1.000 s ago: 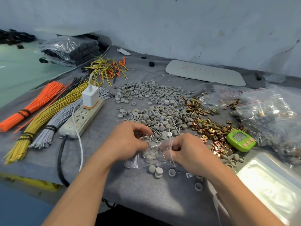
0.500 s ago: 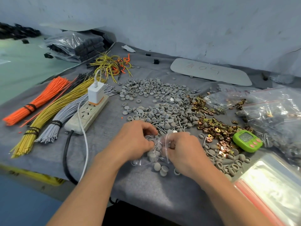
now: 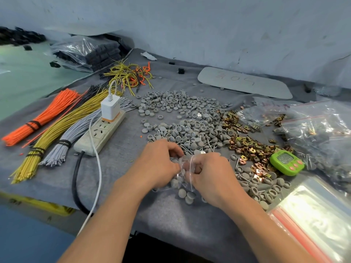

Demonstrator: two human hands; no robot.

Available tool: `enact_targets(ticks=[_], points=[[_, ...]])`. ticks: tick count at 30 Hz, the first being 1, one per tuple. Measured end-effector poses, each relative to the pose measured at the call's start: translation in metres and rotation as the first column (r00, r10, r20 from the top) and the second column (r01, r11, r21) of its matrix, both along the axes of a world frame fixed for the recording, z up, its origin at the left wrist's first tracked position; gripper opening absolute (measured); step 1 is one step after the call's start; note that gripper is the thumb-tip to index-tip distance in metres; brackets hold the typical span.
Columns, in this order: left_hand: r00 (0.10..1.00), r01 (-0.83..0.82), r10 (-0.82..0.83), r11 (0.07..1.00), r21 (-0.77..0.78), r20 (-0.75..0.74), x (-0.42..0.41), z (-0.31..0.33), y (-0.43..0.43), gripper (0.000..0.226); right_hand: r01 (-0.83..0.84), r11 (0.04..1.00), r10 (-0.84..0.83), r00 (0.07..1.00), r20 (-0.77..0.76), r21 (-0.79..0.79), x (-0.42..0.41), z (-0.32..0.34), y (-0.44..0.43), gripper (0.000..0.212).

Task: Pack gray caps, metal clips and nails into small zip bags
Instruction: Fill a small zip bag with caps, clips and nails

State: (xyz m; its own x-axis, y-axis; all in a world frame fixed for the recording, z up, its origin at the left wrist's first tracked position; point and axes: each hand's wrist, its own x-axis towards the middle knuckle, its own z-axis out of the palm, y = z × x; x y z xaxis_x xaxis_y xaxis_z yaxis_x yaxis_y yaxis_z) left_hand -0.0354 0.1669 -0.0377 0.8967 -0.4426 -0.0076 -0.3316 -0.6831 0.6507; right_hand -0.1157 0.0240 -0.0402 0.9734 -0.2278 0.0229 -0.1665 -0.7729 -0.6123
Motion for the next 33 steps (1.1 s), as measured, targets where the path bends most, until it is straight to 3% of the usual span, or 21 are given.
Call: enact_targets(ticks=[2,9,12,18,23,28,33], points=[[1.000,-0.009,0.009,1.000,0.001,0.008,-0.001,0.000,-0.002,0.027,-0.007,1.000,0.007,1.000,-0.024,0.028,-0.001,0.000,0.001,0.023],[0.999,-0.012,0.011,1.000,0.018,0.032,0.000,0.000,-0.002,0.025,0.003,1.000,-0.003,1.000,-0.005,0.017,-0.008,0.007,-0.016,0.028],[1.000,-0.016,0.016,1.000,0.015,0.022,0.000,0.000,-0.002,0.026,0.067,0.997,-0.068,0.997,0.025,0.040,-0.010,0.015,-0.030,0.017],[1.000,-0.009,0.009,1.000,-0.001,0.002,-0.001,-0.001,-0.001,0.025,0.275,0.961,-0.277,0.942,0.191,0.035,-0.018,0.025,-0.048,0.017],[1.000,-0.020,0.020,1.000,0.017,0.000,-0.002,0.001,-0.003,0.027,0.055,0.998,-0.055,0.998,0.003,-0.025,-0.021,0.025,-0.045,0.025],[1.000,-0.024,0.024,0.999,0.027,0.009,-0.003,0.002,-0.004,0.025,-0.089,0.996,0.089,0.992,-0.093,0.005,-0.017,0.017,-0.032,0.012],[1.000,-0.020,0.019,1.000,0.022,0.004,-0.002,0.002,-0.004,0.023,-0.025,0.997,0.021,0.998,-0.060,-0.075,-0.015,0.013,-0.034,0.014]])
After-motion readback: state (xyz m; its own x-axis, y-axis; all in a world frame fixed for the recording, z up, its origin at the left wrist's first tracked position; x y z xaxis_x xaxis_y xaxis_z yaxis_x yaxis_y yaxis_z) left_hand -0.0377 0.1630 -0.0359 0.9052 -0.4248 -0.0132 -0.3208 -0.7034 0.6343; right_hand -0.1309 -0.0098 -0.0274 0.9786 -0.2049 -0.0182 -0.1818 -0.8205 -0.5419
